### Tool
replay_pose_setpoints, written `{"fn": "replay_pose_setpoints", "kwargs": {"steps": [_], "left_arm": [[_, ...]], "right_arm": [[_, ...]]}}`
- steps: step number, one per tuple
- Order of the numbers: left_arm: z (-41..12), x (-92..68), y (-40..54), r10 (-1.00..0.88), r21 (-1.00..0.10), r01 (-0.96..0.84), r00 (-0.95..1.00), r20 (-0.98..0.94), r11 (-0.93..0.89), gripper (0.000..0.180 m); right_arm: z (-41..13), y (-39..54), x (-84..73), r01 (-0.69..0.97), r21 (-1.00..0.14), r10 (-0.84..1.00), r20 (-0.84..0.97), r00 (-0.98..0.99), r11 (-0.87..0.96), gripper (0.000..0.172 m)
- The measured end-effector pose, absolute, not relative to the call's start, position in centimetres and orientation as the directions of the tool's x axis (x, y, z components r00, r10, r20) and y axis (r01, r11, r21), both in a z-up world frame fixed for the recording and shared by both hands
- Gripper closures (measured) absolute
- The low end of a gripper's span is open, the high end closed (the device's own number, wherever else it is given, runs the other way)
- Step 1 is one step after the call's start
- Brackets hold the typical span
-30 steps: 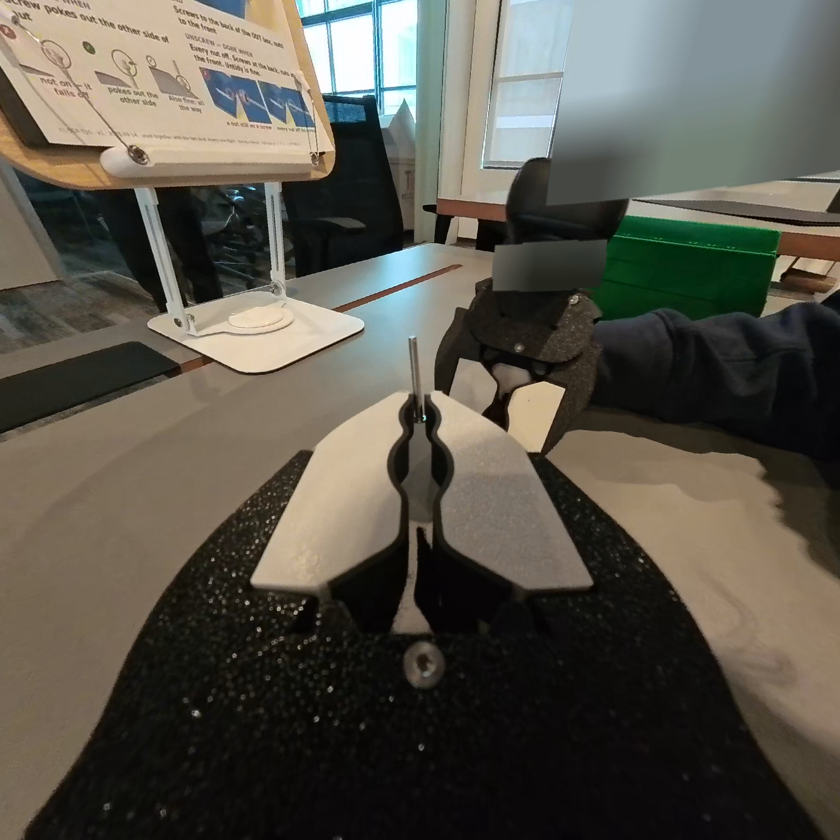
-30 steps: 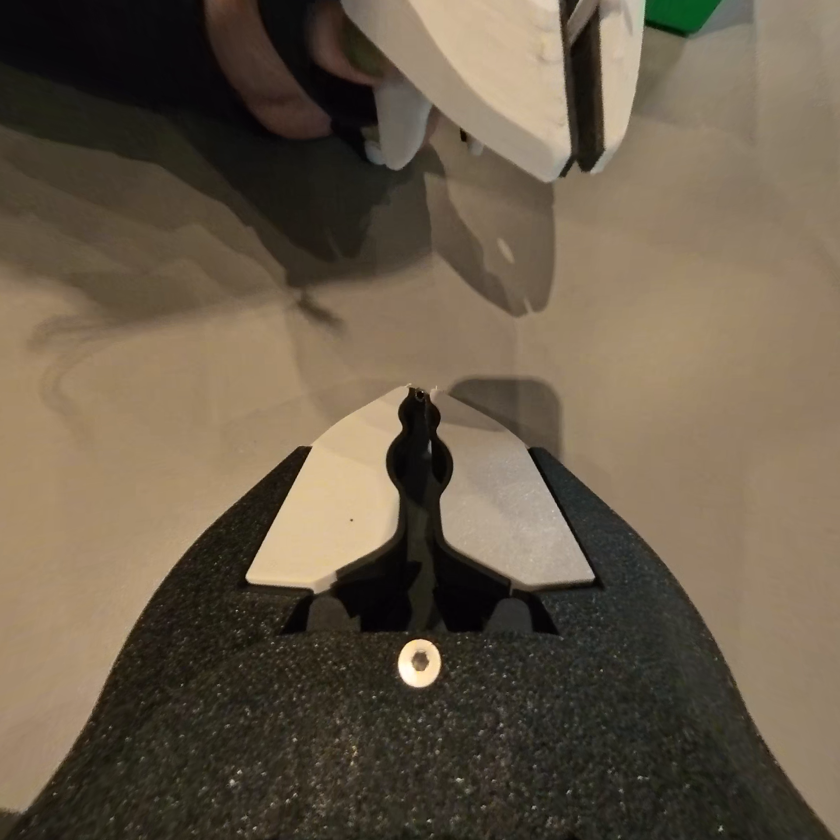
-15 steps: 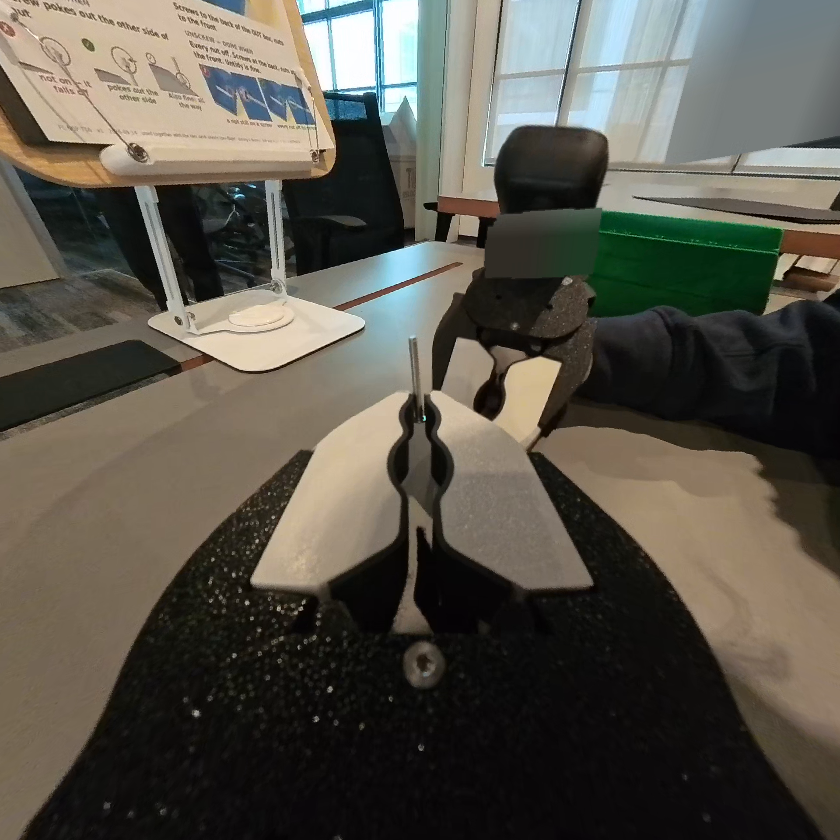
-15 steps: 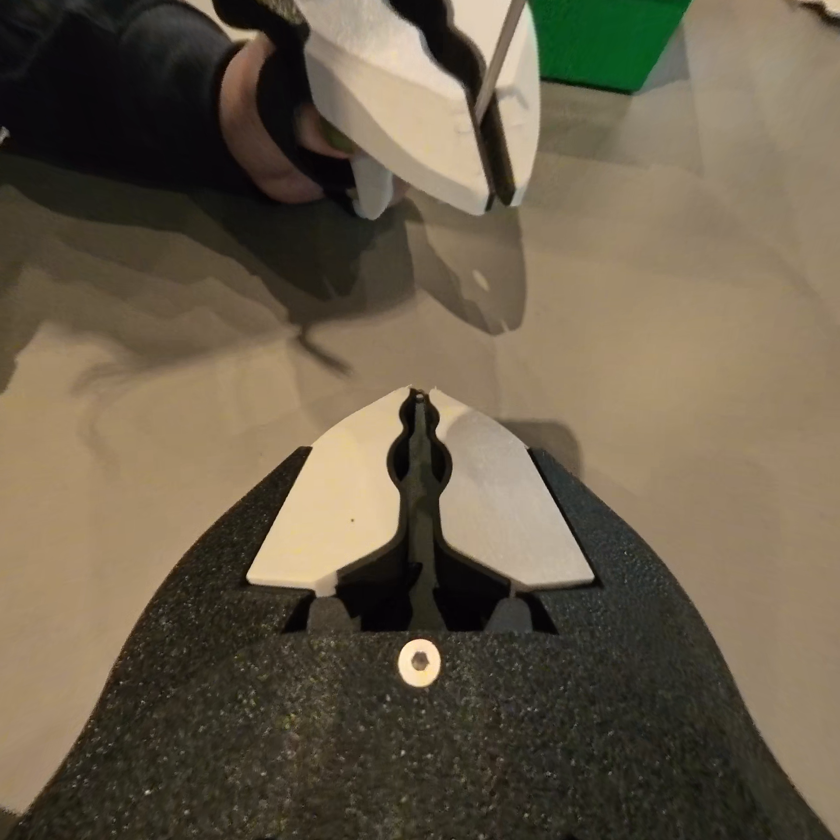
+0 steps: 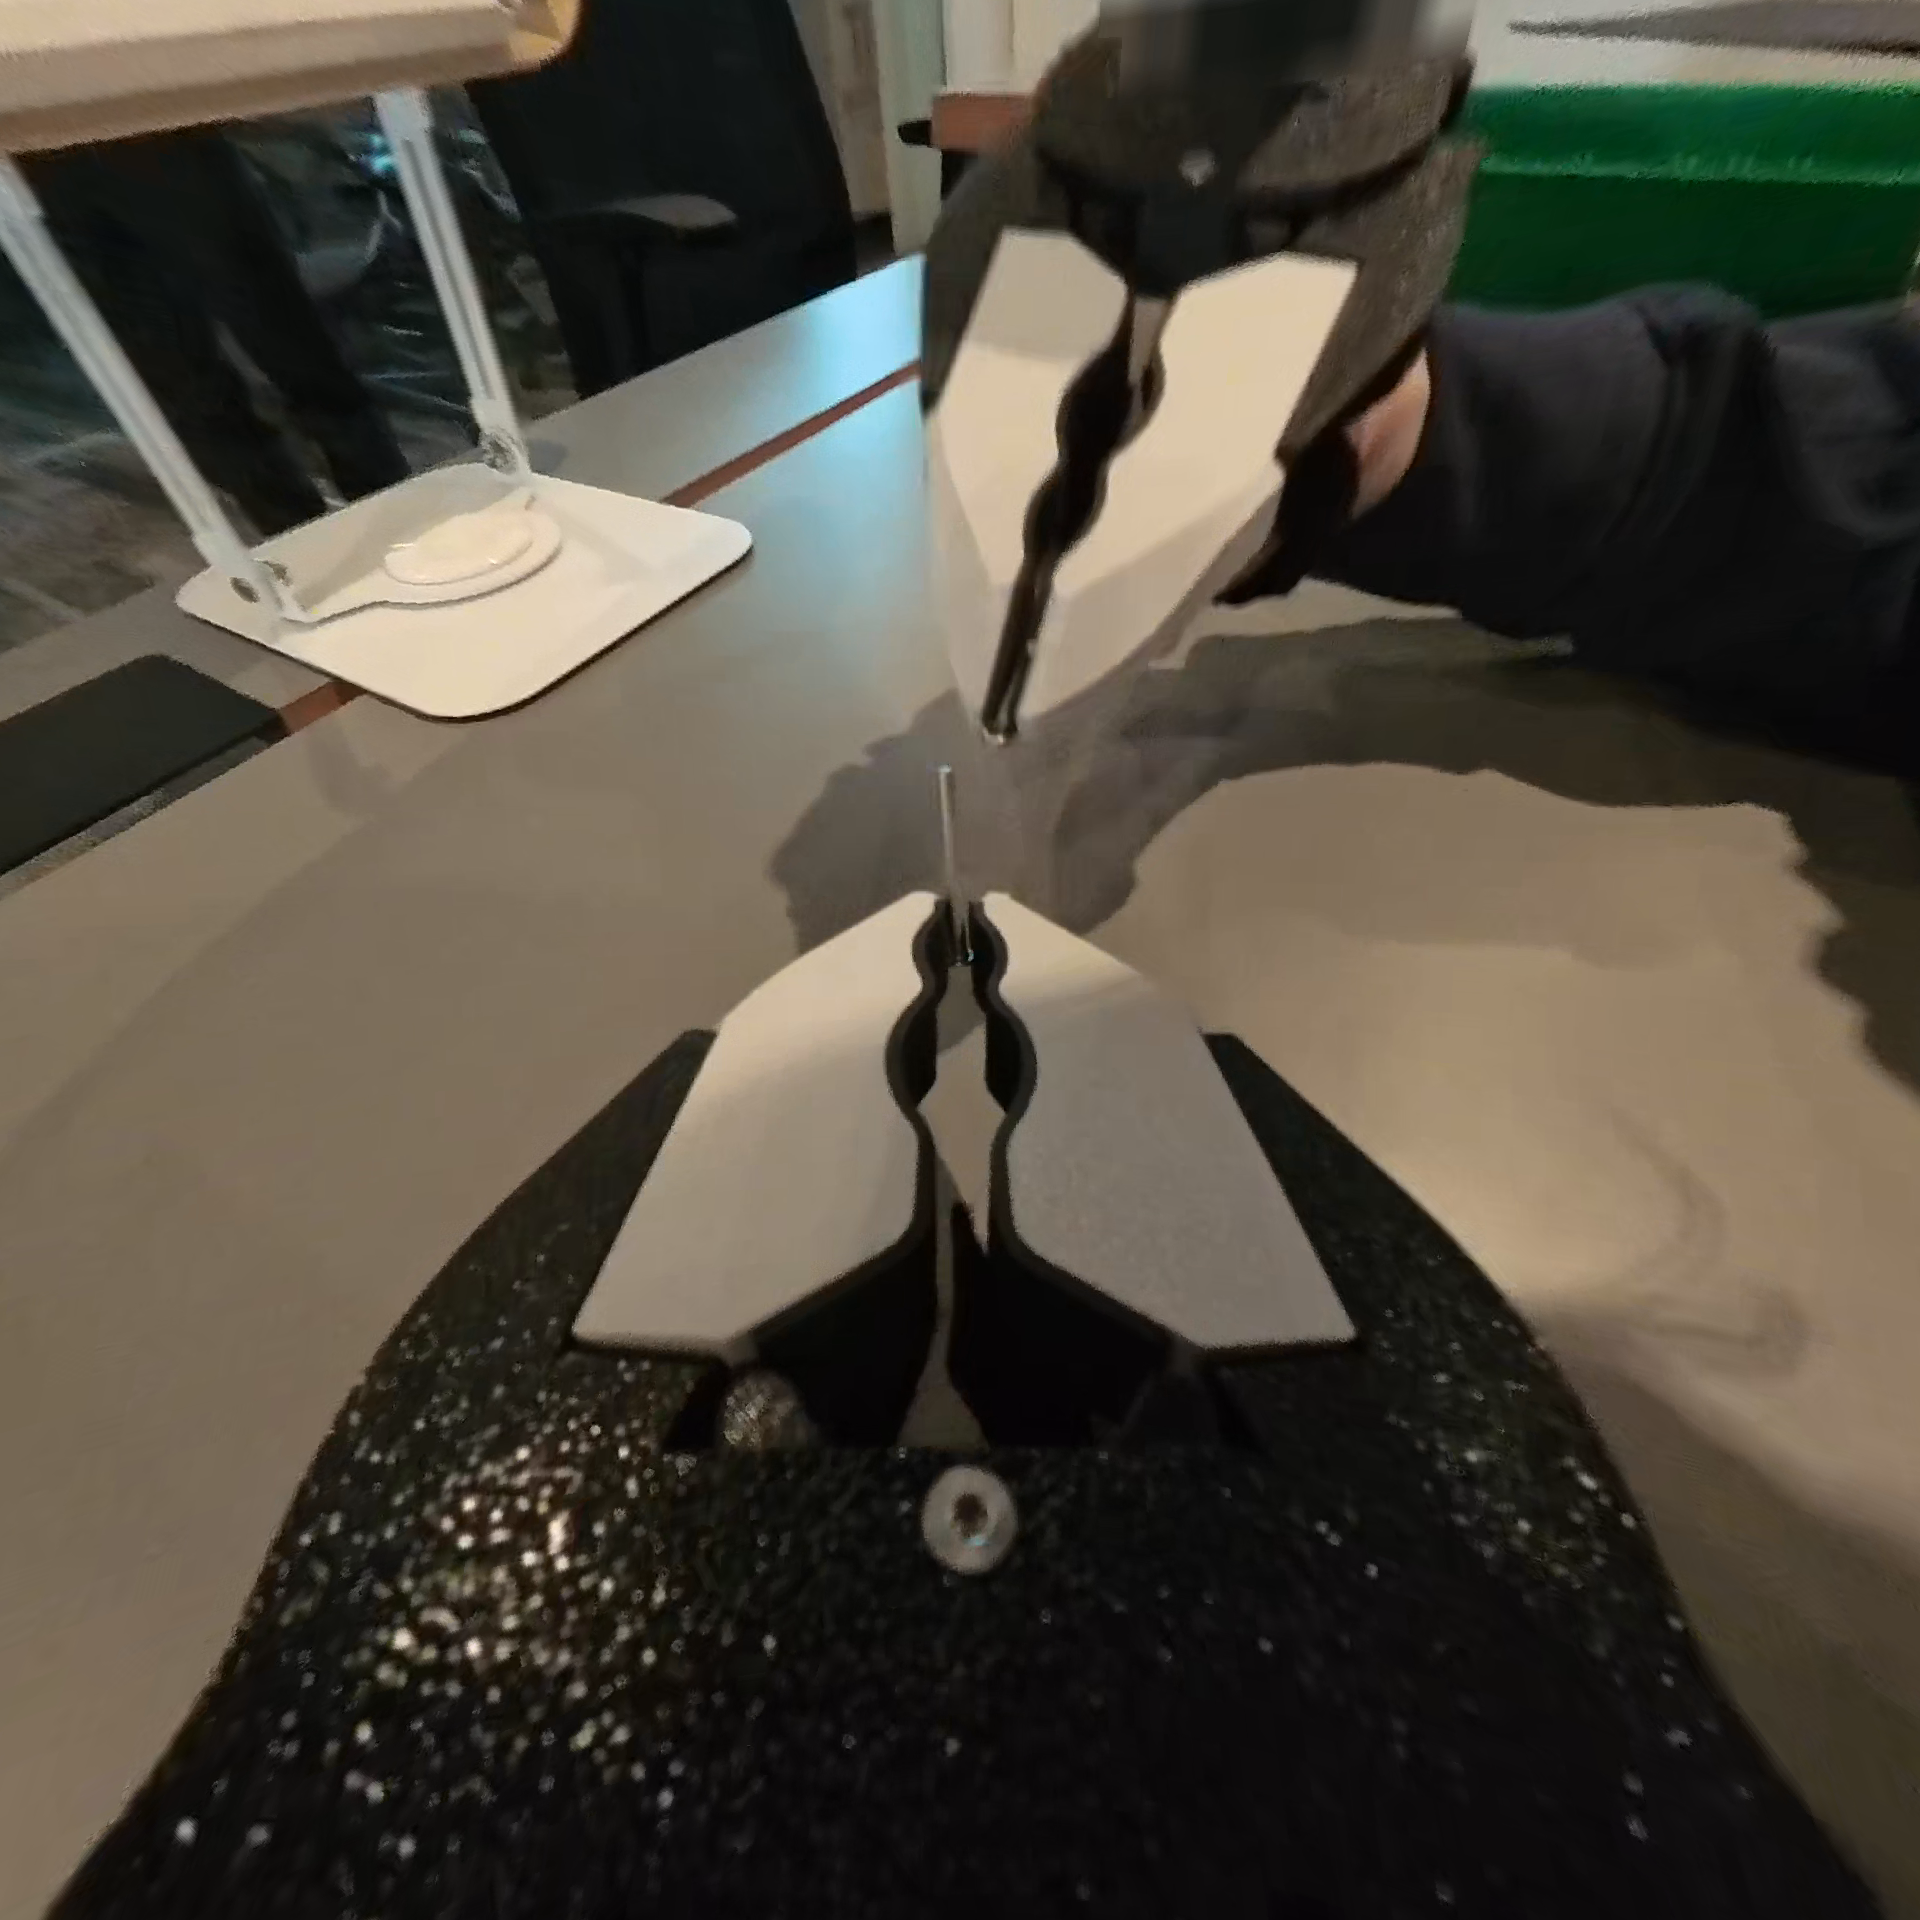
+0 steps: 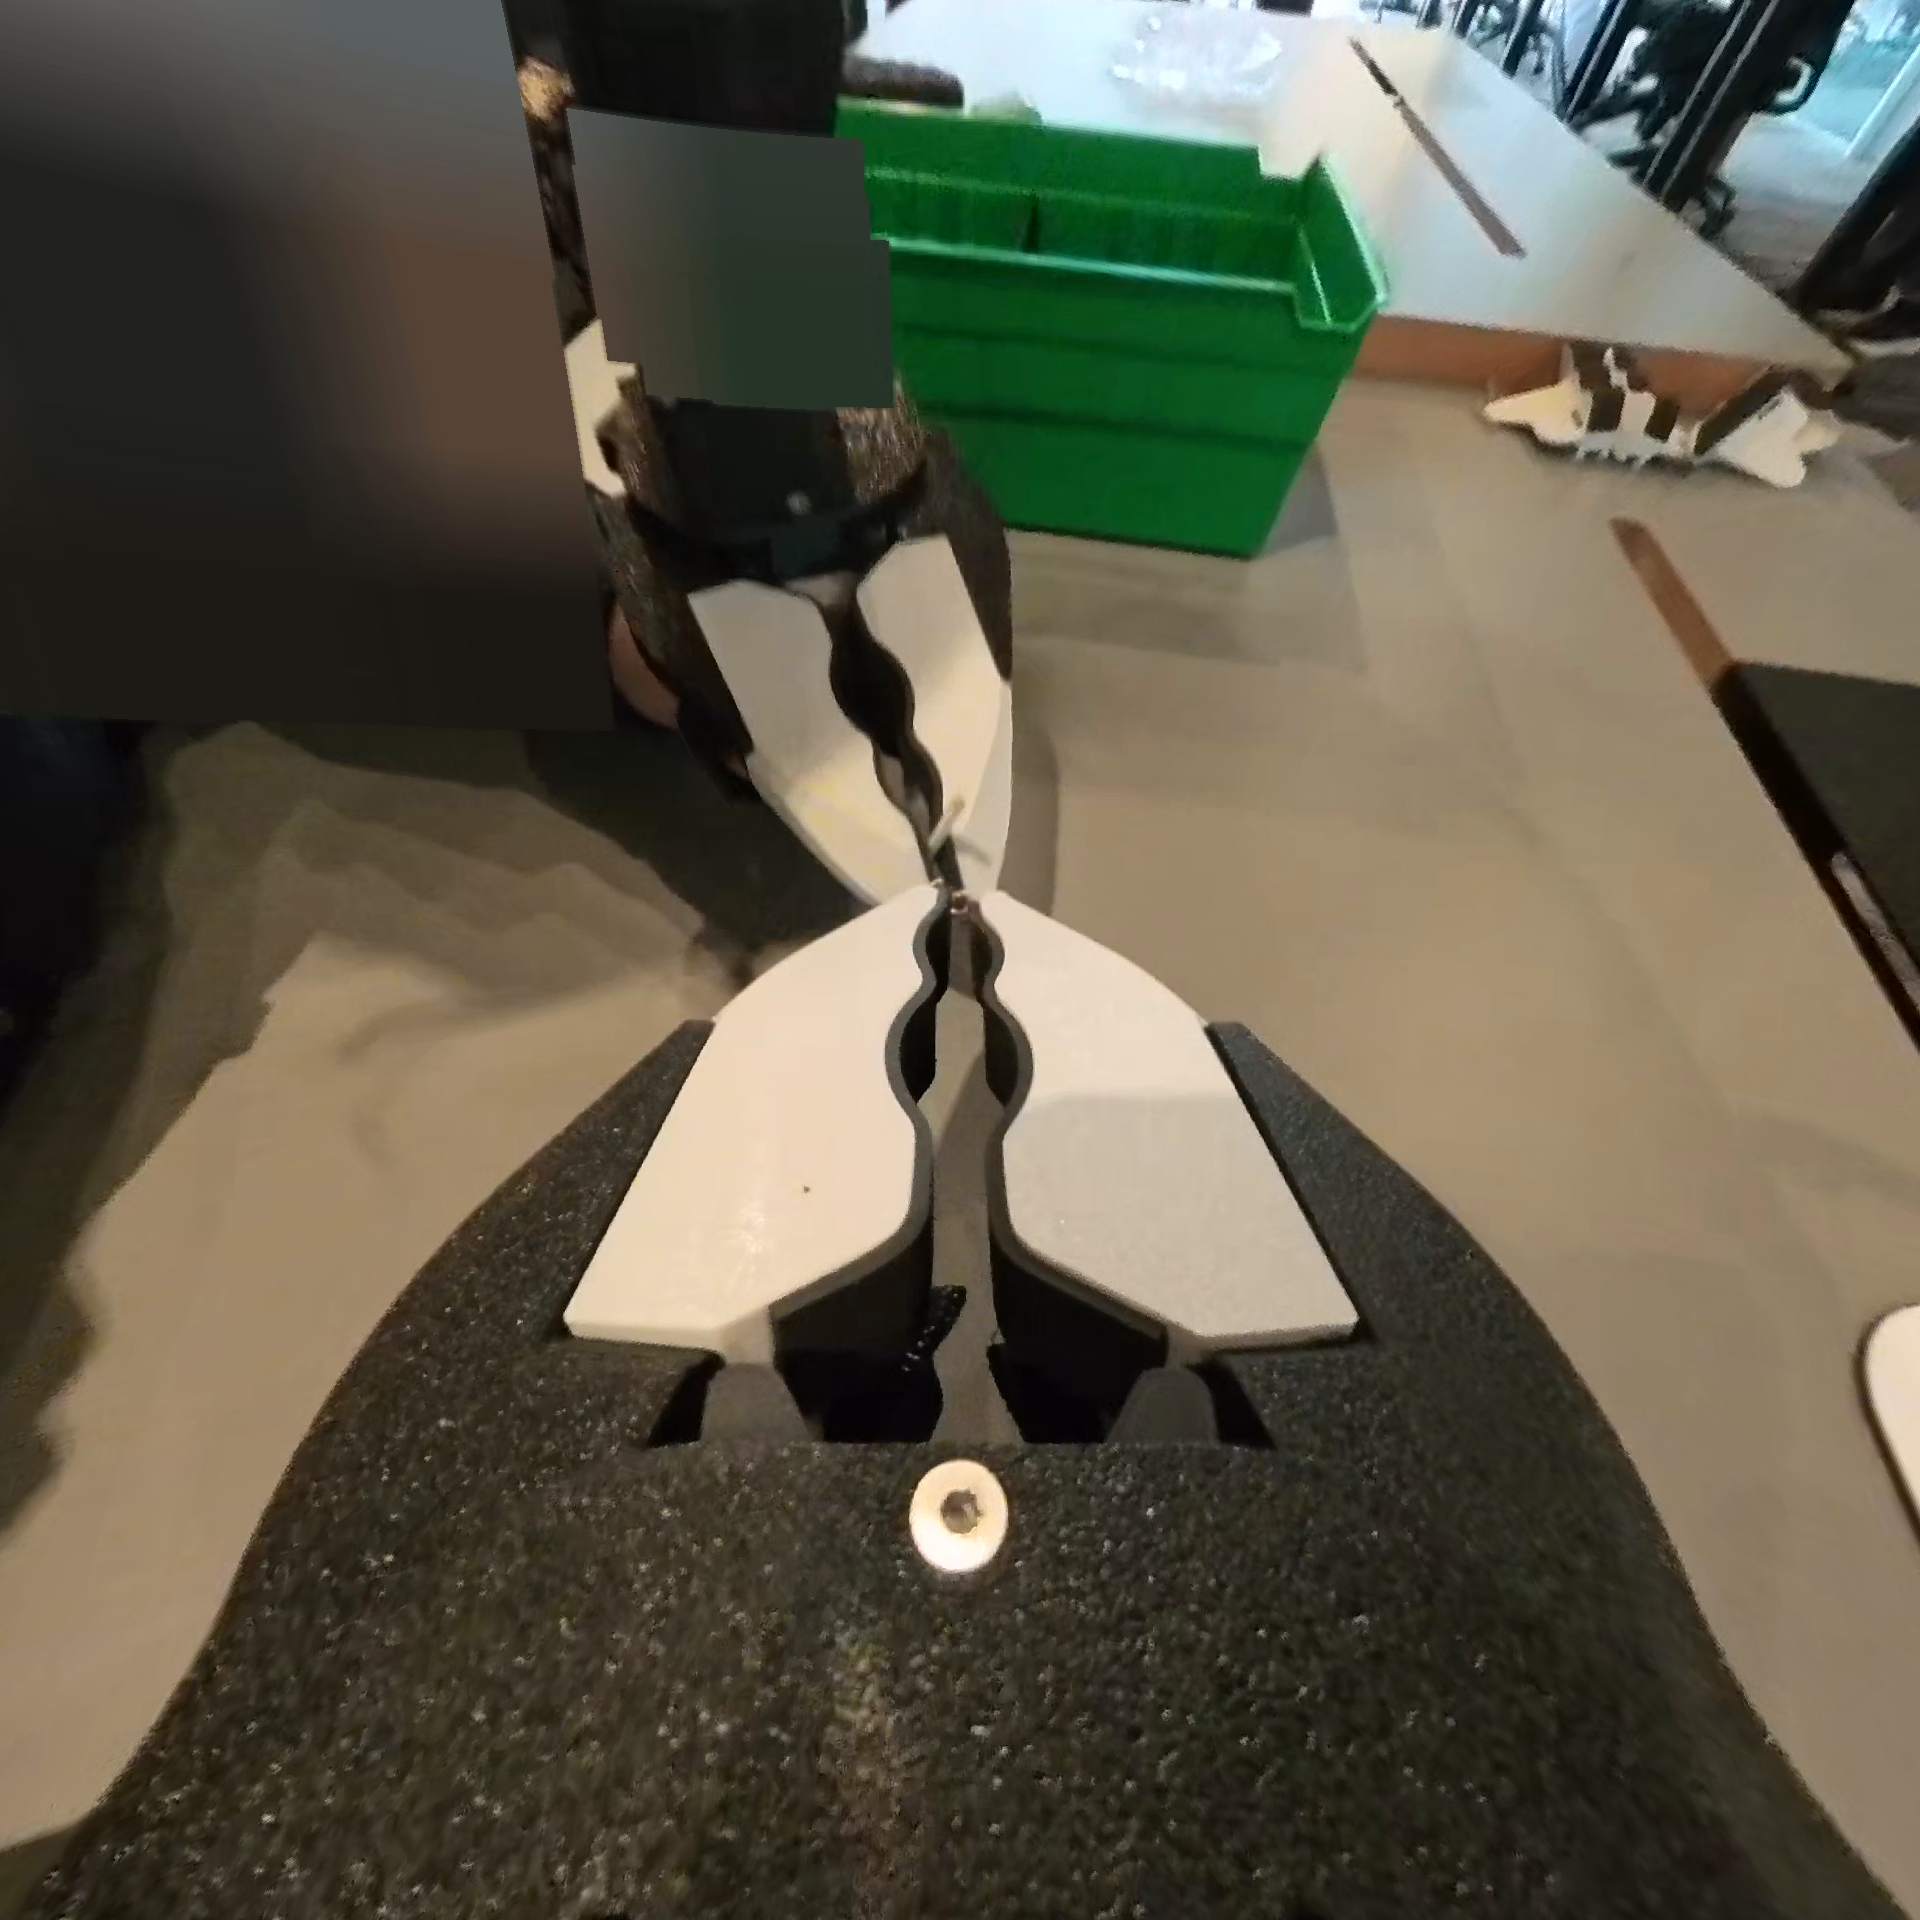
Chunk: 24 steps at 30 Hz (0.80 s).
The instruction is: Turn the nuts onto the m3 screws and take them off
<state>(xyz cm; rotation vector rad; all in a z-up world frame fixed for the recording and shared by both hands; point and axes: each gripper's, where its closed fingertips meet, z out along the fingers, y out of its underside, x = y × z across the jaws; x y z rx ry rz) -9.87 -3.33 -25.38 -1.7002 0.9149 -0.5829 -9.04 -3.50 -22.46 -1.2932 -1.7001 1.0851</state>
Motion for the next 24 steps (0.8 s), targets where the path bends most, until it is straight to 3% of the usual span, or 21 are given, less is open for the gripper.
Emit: {"fn": "replay_pose_setpoints", "kwargs": {"steps": [24], "left_arm": [[-25.6, -8.9, -4.1, -0.845, -0.943, -0.318, 0.527, -0.085, -0.103, 0.178]], "right_arm": [[-22.1, -4.7, -9.8, 0.334, -0.932, 0.963, 0.045, -0.267, 0.136, 0.171]]}}
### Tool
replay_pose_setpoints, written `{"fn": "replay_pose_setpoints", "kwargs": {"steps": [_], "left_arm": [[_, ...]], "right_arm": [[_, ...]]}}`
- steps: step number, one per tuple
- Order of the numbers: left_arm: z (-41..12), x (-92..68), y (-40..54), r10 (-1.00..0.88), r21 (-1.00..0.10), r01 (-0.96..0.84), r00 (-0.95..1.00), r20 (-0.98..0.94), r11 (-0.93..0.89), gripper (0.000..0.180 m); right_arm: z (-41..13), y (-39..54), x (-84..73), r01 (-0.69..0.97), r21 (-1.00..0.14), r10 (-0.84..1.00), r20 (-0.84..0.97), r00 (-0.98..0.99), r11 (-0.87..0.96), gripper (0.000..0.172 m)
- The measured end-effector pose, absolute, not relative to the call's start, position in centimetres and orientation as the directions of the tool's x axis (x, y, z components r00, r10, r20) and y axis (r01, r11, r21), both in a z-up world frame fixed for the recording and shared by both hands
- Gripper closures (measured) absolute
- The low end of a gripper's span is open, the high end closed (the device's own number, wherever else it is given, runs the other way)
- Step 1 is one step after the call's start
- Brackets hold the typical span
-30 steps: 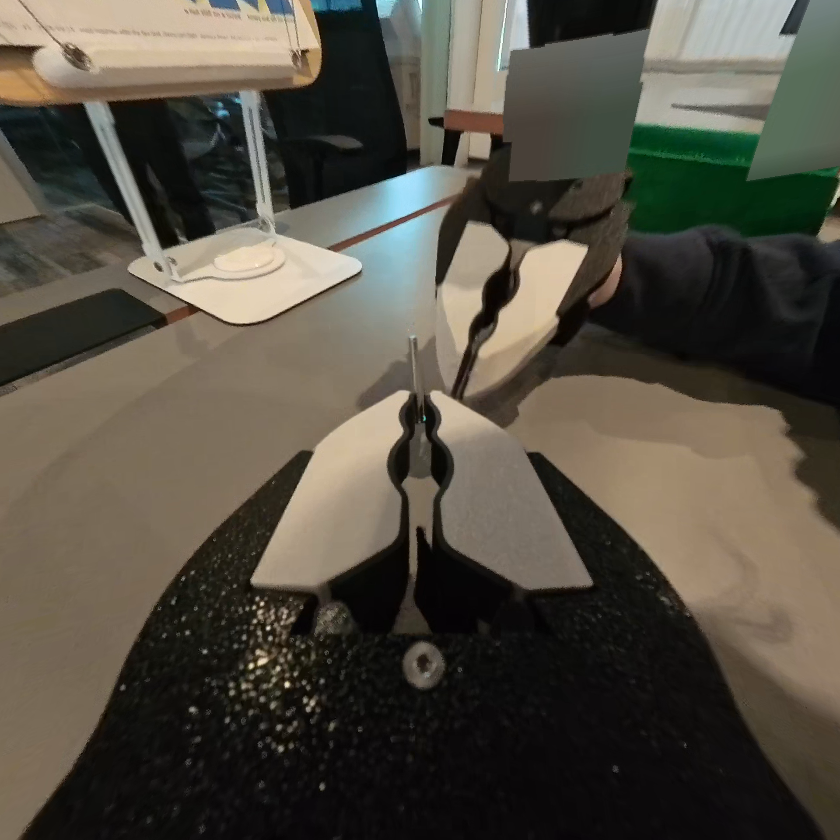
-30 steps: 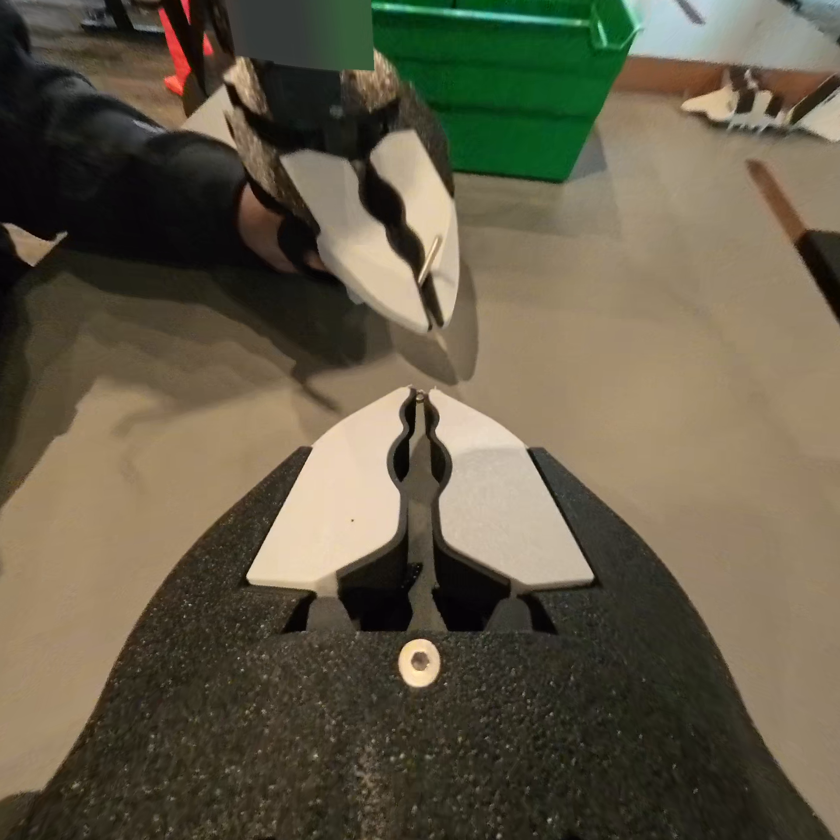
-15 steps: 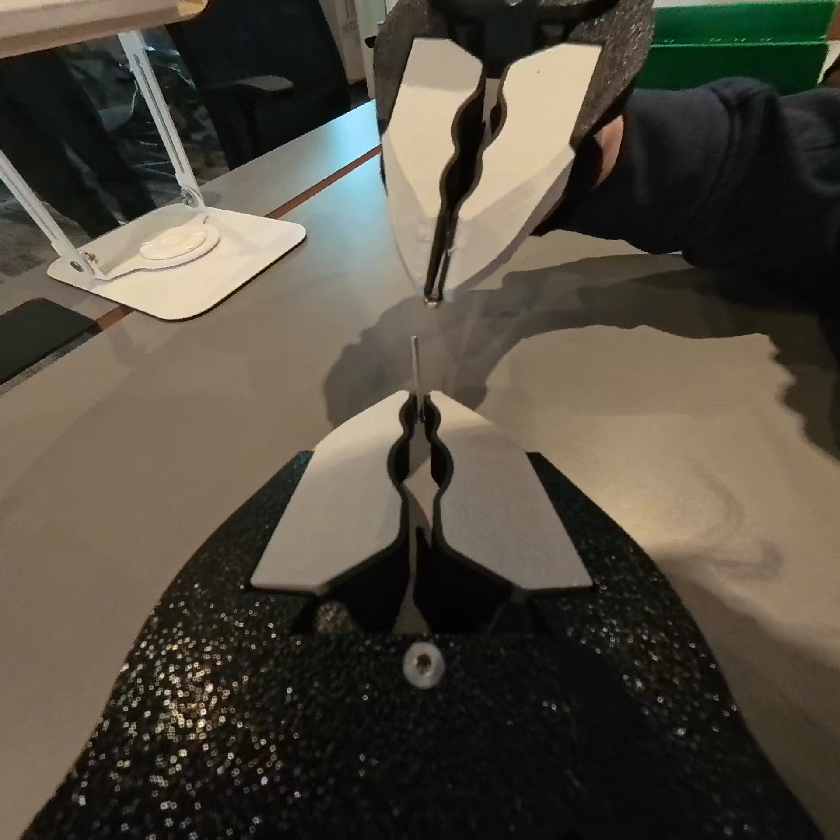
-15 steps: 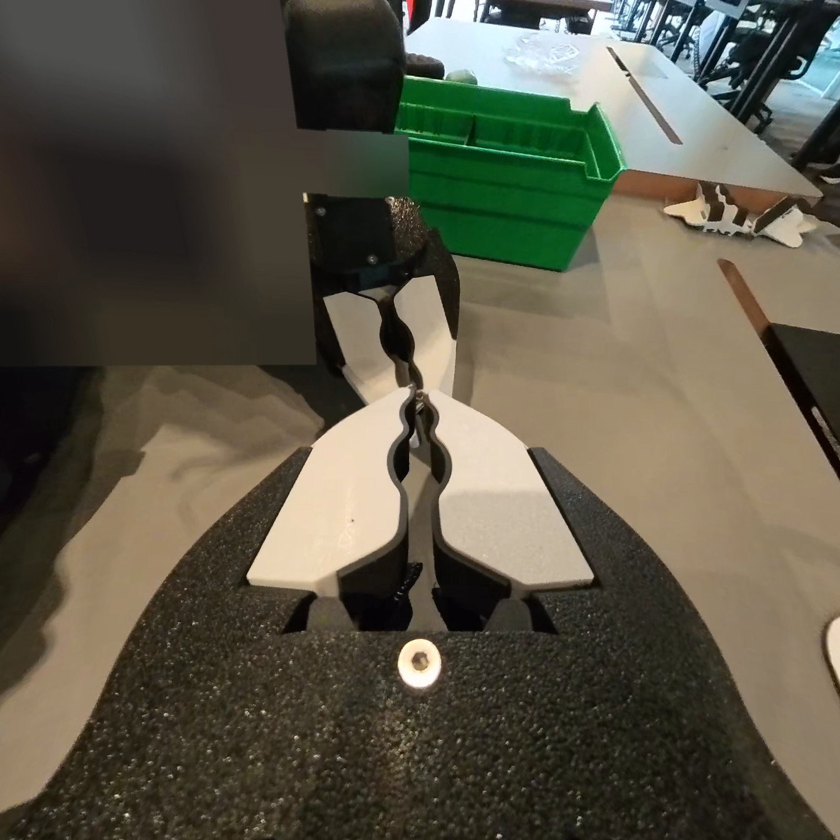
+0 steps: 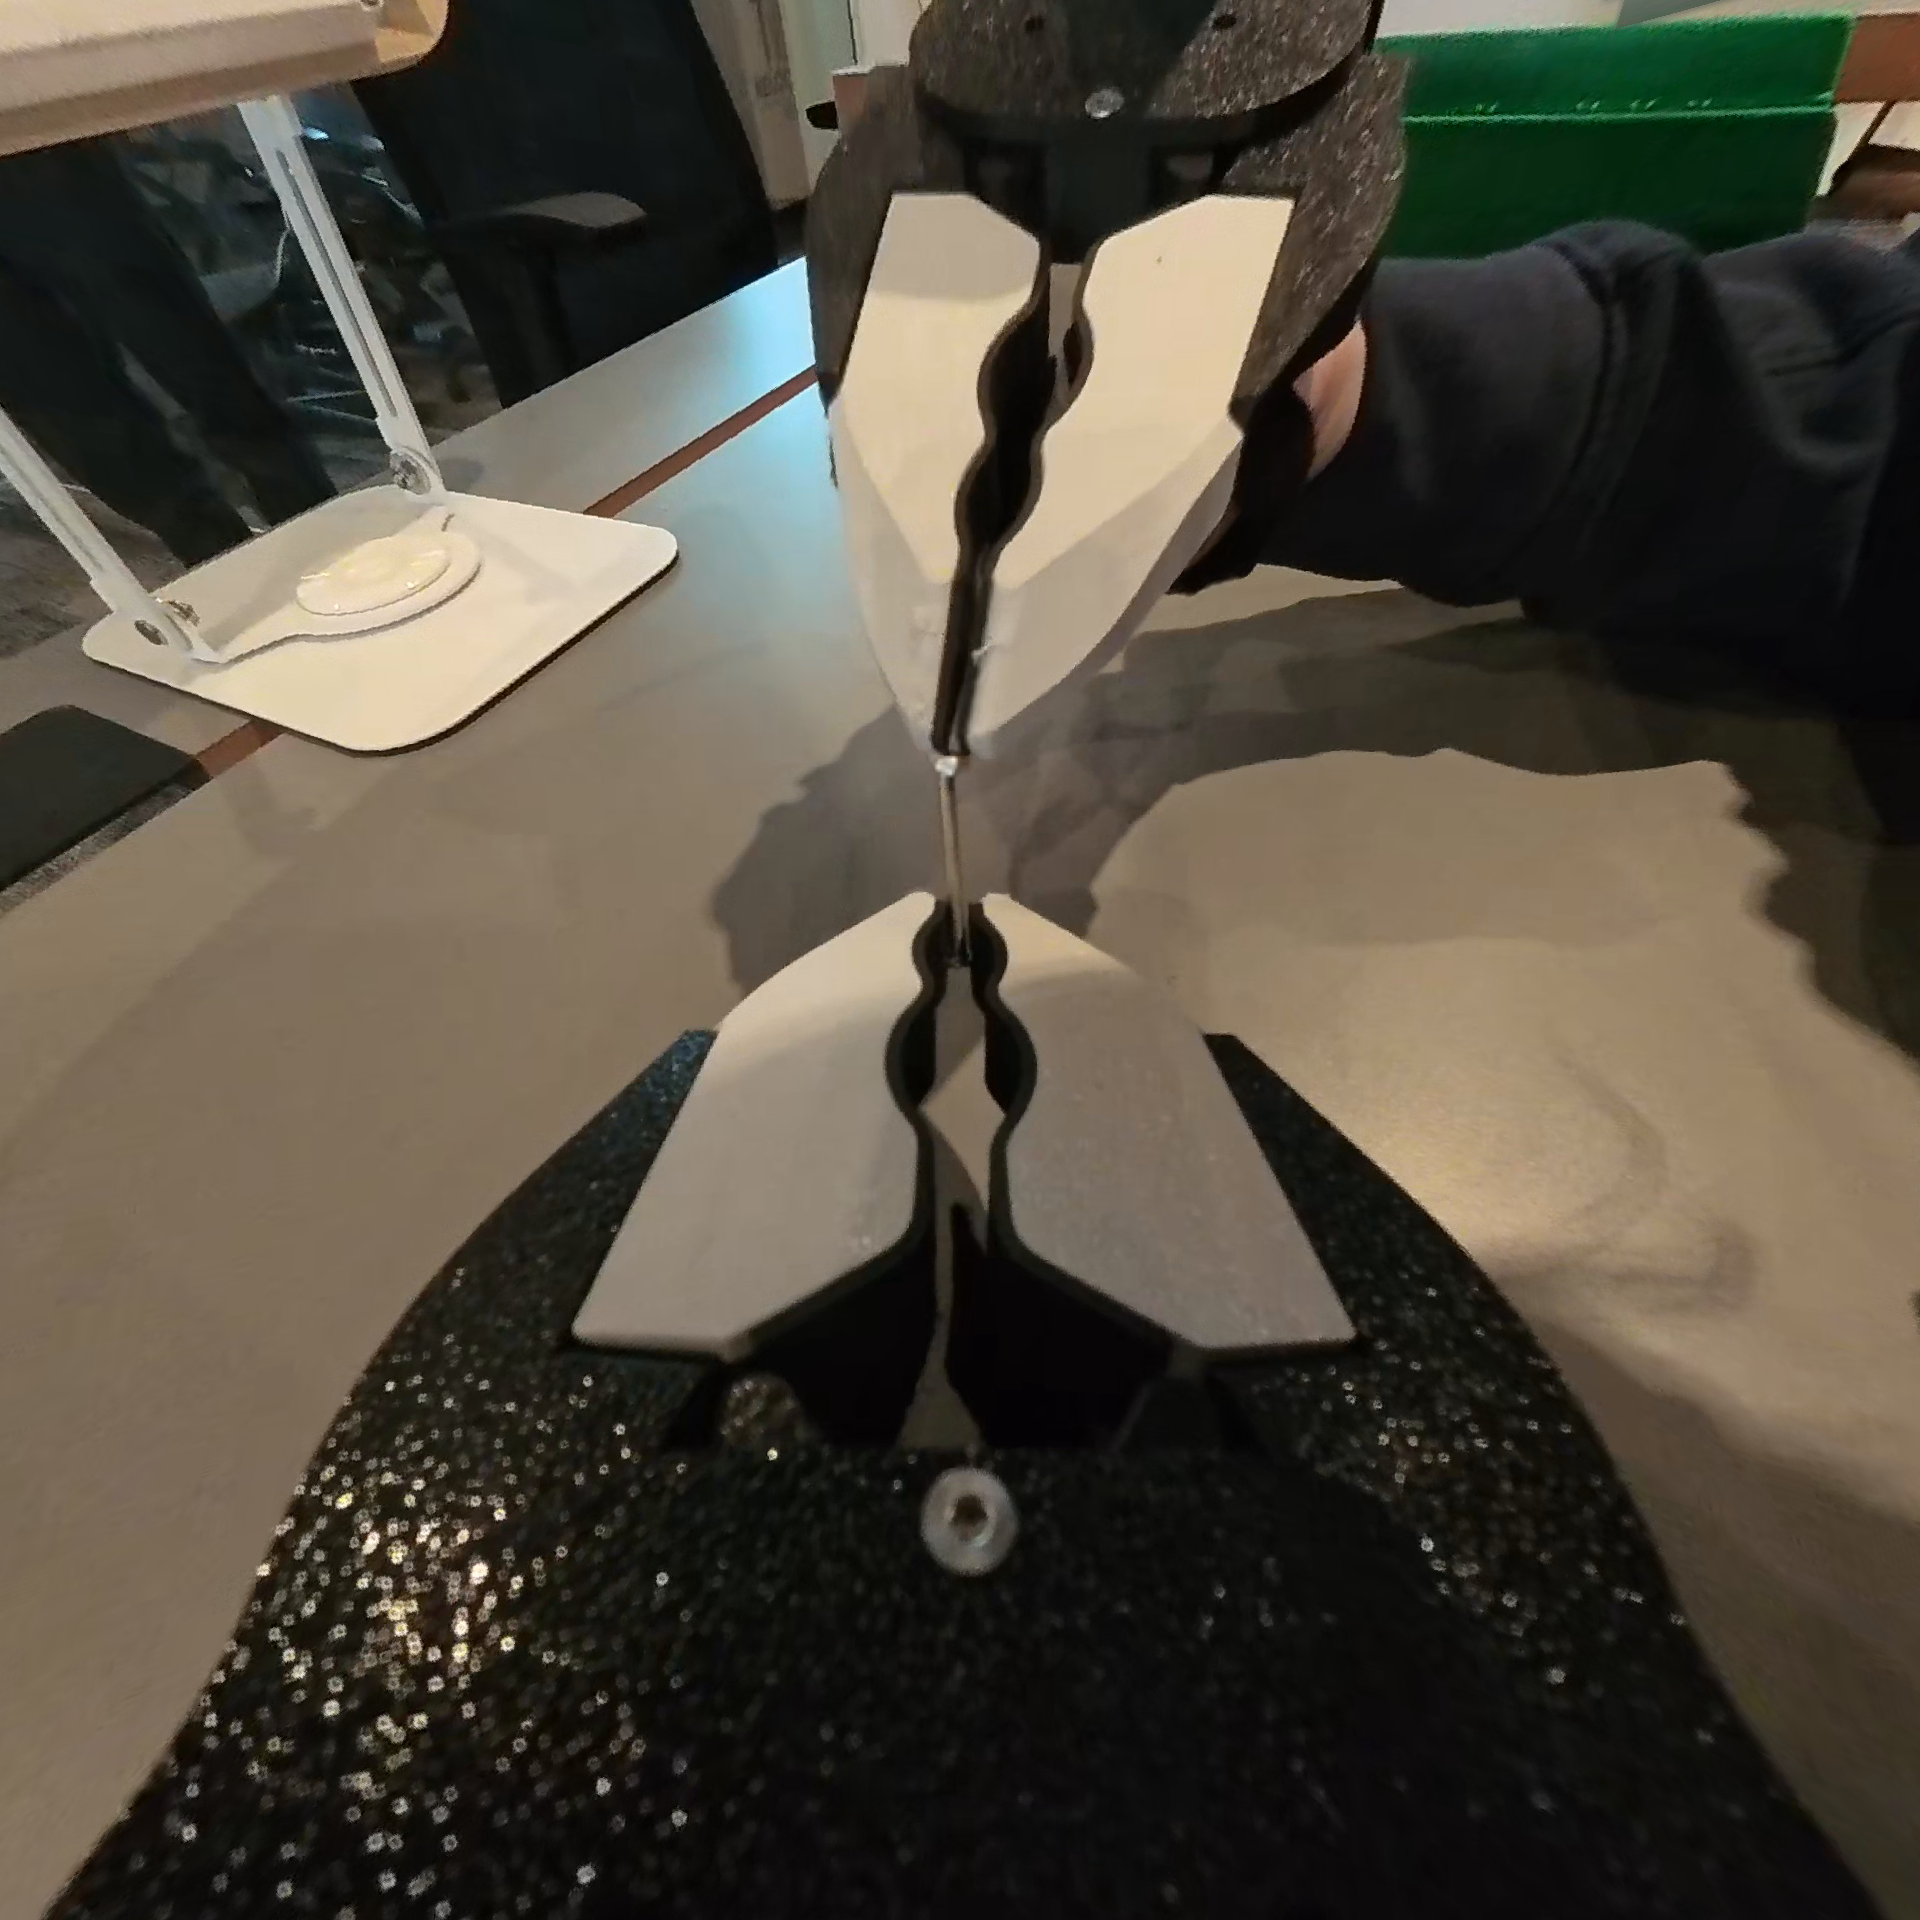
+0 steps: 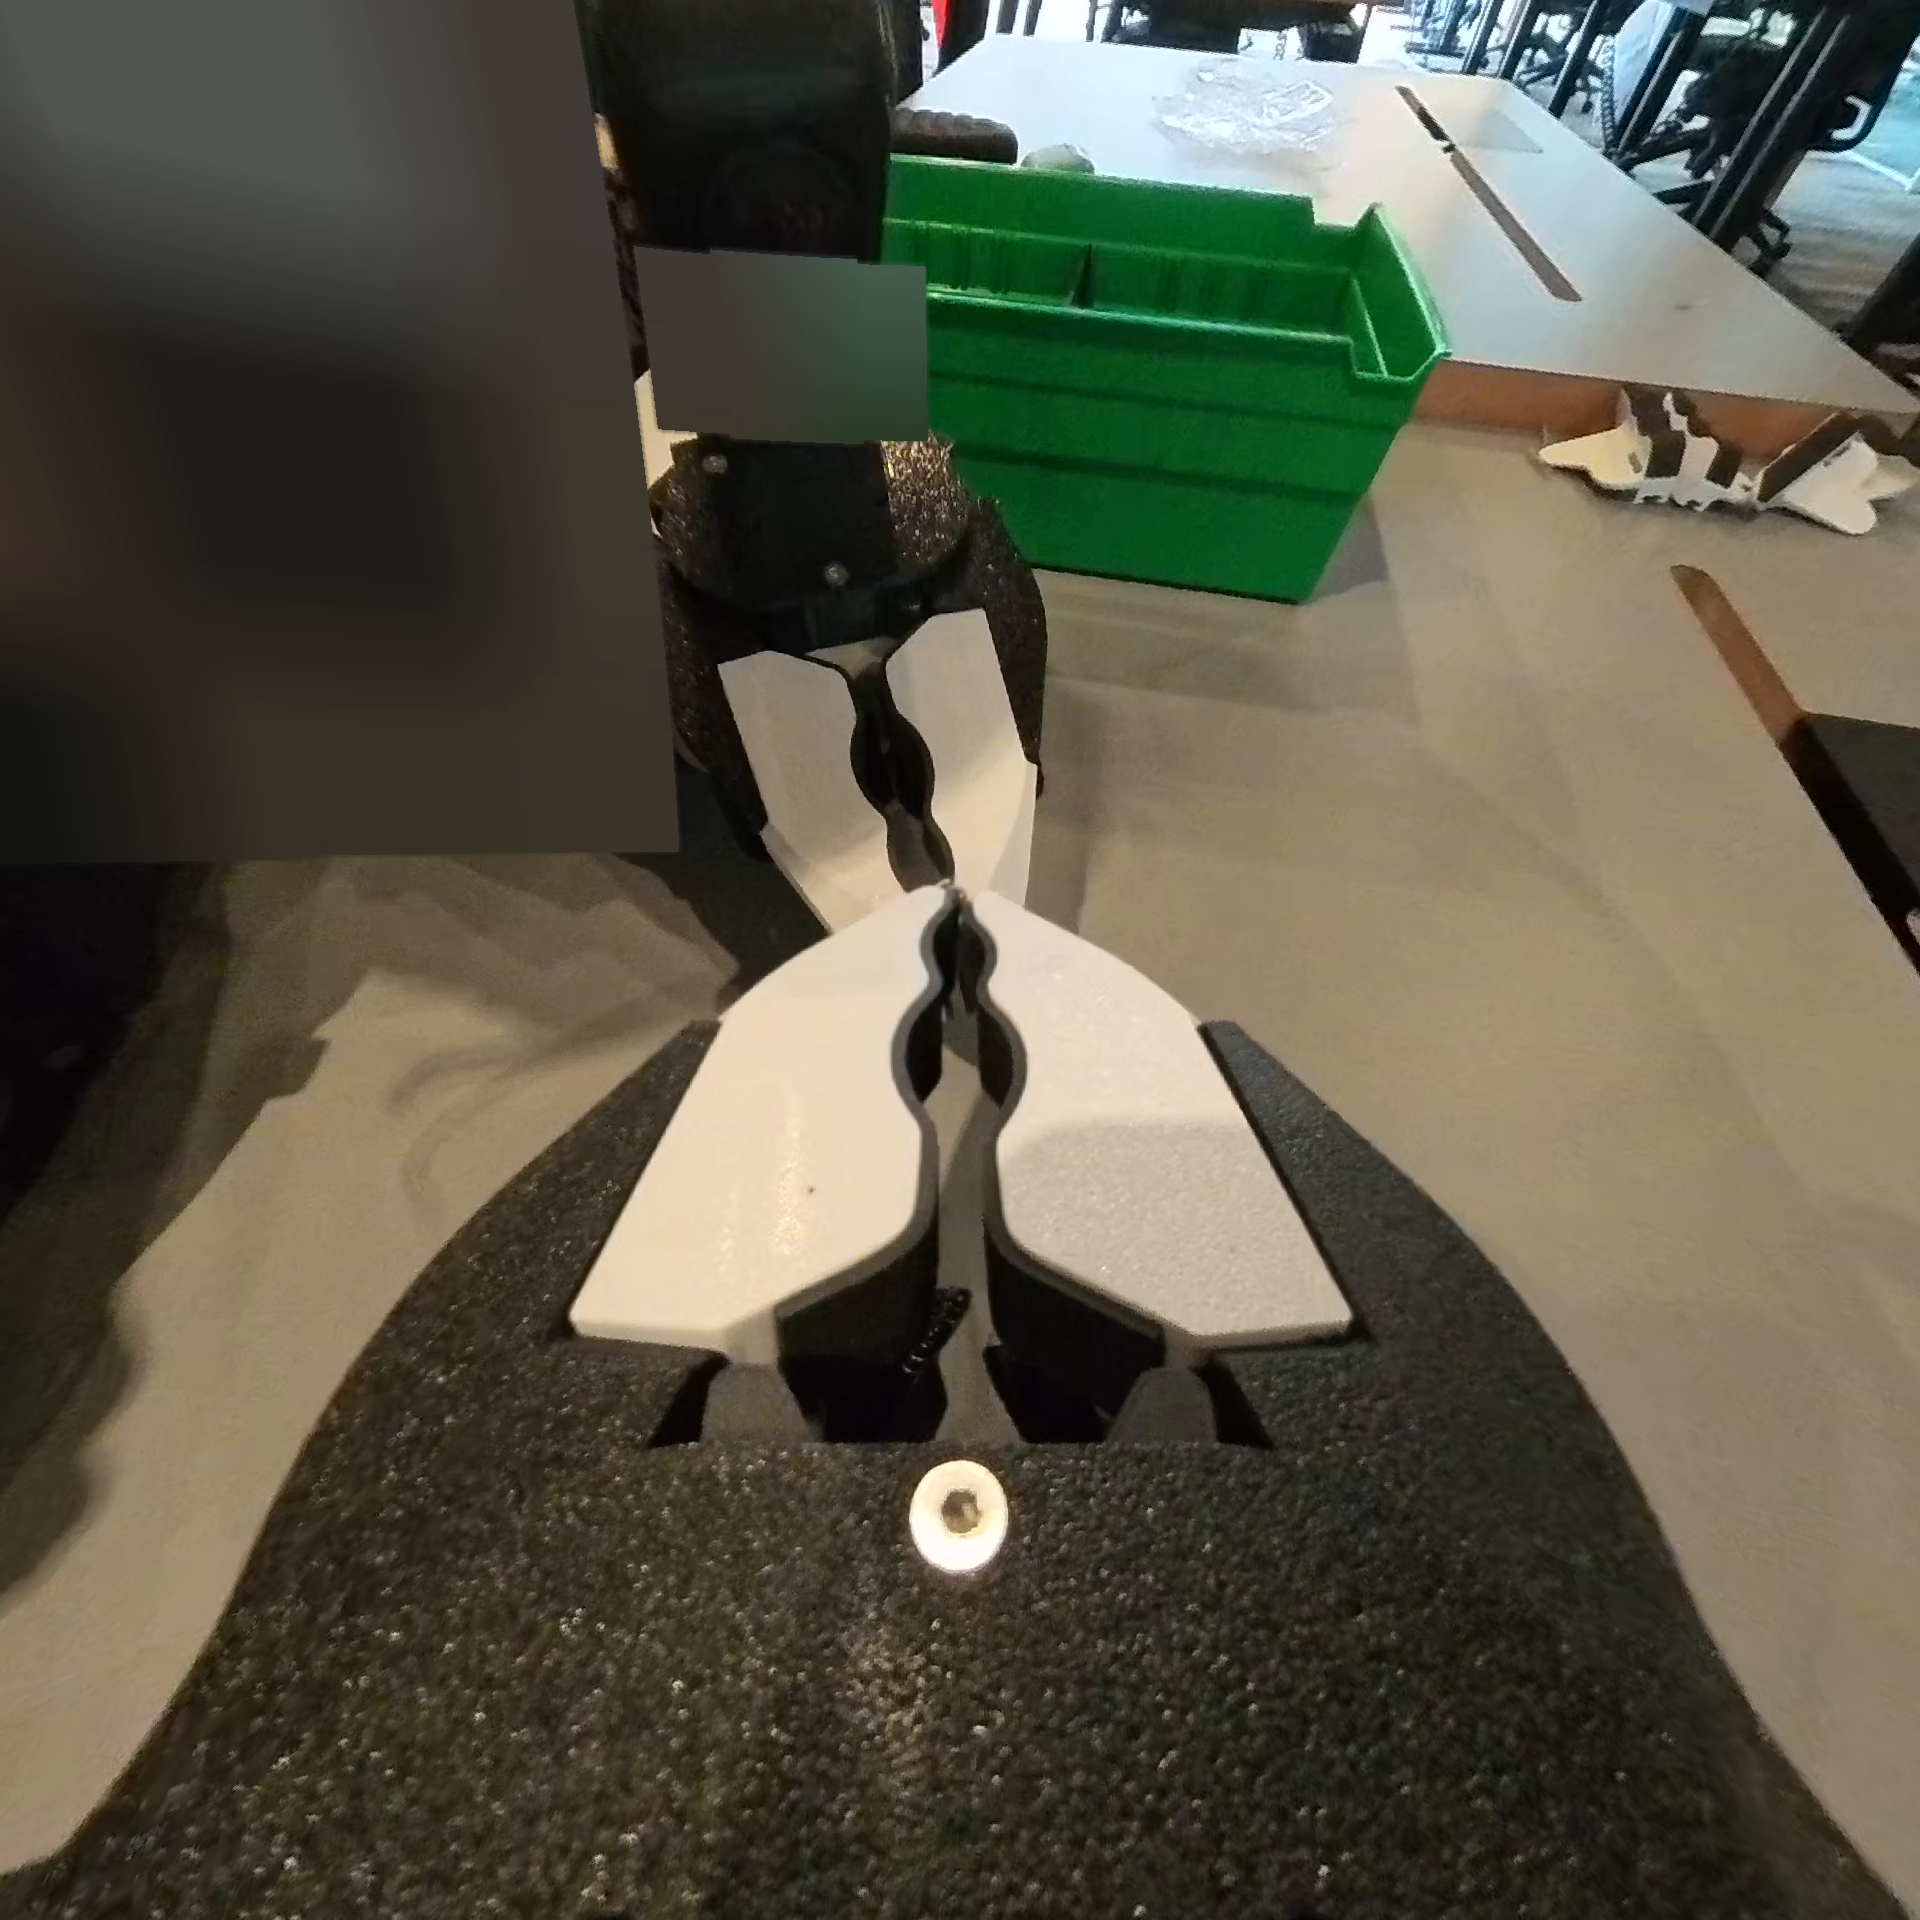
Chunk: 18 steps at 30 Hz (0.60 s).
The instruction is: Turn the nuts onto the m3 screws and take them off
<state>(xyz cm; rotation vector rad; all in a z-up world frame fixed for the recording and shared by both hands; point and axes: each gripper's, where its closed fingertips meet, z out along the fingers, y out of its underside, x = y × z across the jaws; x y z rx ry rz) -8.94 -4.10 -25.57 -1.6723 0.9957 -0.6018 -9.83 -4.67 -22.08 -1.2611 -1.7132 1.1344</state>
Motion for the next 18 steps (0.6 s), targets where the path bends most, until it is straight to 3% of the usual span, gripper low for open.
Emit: {"fn": "replay_pose_setpoints", "kwargs": {"steps": [14, 18], "left_arm": [[-25.6, -8.9, -4.1, -0.845, -0.941, -0.321, 0.528, -0.087, -0.104, 0.177], [-25.5, -9.0, -3.9, -0.839, -0.944, -0.312, 0.538, -0.085, -0.104, 0.177]], "right_arm": [[-22.5, -4.3, -9.8, 0.348, -0.928, 0.968, 0.04, -0.249, 0.128, 0.171], [-22.3, -0.9, -10.3, 0.237, -0.956, 0.985, 0.172, -0.015, 0.171, 0.171]]}}
